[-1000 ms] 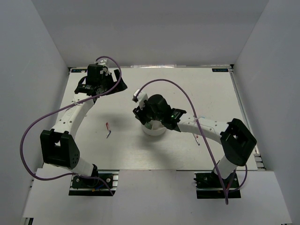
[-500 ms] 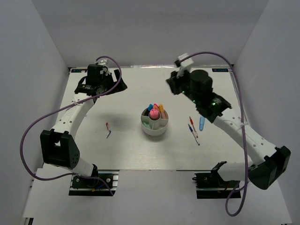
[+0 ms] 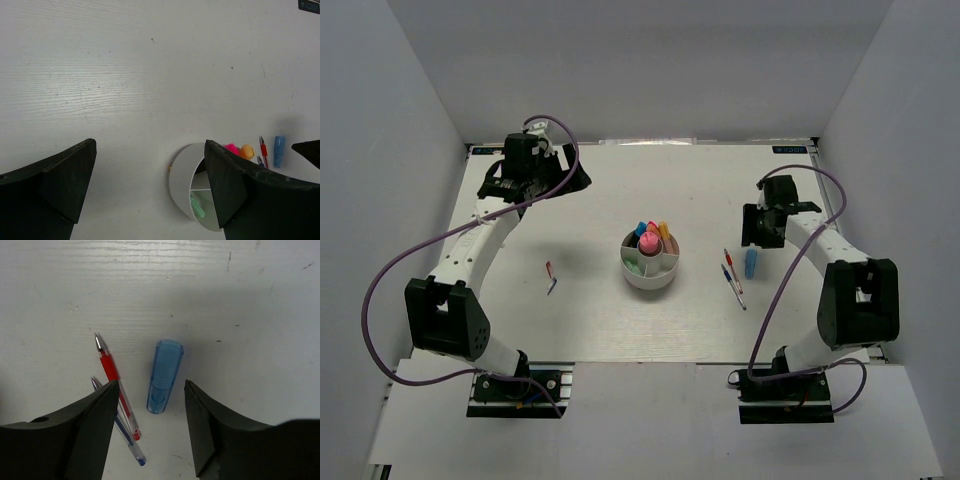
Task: Sort the stationery into containers
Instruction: Pick up the stationery from the center of the board.
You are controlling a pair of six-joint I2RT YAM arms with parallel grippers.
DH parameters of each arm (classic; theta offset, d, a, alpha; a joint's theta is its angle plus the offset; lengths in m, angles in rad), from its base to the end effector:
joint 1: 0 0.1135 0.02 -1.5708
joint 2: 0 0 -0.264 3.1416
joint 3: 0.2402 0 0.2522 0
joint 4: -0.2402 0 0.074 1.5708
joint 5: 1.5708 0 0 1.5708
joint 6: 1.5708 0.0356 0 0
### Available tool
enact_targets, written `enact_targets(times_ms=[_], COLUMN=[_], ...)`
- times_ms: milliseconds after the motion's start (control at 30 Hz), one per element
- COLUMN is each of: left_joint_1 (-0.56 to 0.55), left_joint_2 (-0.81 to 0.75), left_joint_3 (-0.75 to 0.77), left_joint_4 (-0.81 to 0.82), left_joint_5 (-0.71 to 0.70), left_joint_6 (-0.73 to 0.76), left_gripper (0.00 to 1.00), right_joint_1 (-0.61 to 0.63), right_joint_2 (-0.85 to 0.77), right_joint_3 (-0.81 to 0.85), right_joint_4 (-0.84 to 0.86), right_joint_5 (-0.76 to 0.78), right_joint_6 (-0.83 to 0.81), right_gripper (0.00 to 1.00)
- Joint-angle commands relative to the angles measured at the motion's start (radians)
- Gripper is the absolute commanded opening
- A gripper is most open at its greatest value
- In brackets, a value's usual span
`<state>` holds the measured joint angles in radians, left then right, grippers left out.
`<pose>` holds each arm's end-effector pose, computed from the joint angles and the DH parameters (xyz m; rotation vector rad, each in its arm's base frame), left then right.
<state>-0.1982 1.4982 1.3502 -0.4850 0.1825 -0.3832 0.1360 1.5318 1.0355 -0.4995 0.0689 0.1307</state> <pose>0.3319 -0.0733 0.3355 -0.1035 2.2392 -0.5214 0.3107 0.0400 0.2215 0.0193 2.5629 0.0132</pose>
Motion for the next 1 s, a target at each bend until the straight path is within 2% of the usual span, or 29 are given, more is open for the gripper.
enact_targets(times_ms=[0, 167, 300, 433, 533, 567, 633, 667, 767, 833, 967], left_joint_1=[0.006, 0.006, 0.006, 0.006, 0.006, 0.006, 0.016, 0.016, 0.039, 0.051, 0.083], left_joint_2=[-0.023, -0.016, -0.016, -0.015, -0.012, -0.01, -0.01, -0.01, -0.009, -0.004, -0.009], left_joint_3=[0.03, 0.02, 0.021, 0.02, 0.013, 0.012, 0.009, 0.006, 0.001, -0.002, -0.014], left_joint_4=[0.008, 0.01, 0.003, -0.003, -0.003, -0.001, -0.001, -0.001, -0.006, -0.009, -0.001], left_joint_5=[-0.008, 0.0, -0.002, -0.011, -0.011, -0.011, -0.014, -0.012, -0.003, 0.012, 0.058], left_joint_6=[0.021, 0.018, 0.018, 0.02, 0.018, 0.017, 0.009, -0.002, -0.029, -0.042, -0.069], left_gripper=[0.98, 0.98, 0.98, 0.98, 0.98, 0.98, 0.98, 0.98, 0.98, 0.98, 0.98], right_joint_1=[-0.018, -0.042, -0.067, -0.091, -0.099, -0.102, -0.104, -0.104, -0.107, -0.099, -0.056], right_joint_2=[0.042, 0.123, 0.182, 0.208, 0.226, 0.228, 0.217, 0.197, 0.128, 0.069, -0.07], right_joint_3=[0.014, 0.006, 0.017, 0.021, 0.023, 0.023, 0.024, 0.035, 0.064, 0.121, 0.175], right_joint_4=[-0.005, 0.021, 0.038, 0.05, 0.05, 0.05, 0.053, 0.053, 0.07, 0.067, 0.143], right_joint_5=[-0.058, -0.058, -0.118, -0.129, -0.15, -0.155, -0.165, -0.169, -0.193, -0.228, -0.501], right_joint_6=[0.035, 0.041, 0.044, 0.027, 0.02, 0.017, -0.002, -0.012, -0.069, -0.094, -0.183], right_gripper=[0.62, 0.62, 0.55, 0.52, 0.42, 0.33, 0.22, 0.11, 0.0, 0.0, 0.0])
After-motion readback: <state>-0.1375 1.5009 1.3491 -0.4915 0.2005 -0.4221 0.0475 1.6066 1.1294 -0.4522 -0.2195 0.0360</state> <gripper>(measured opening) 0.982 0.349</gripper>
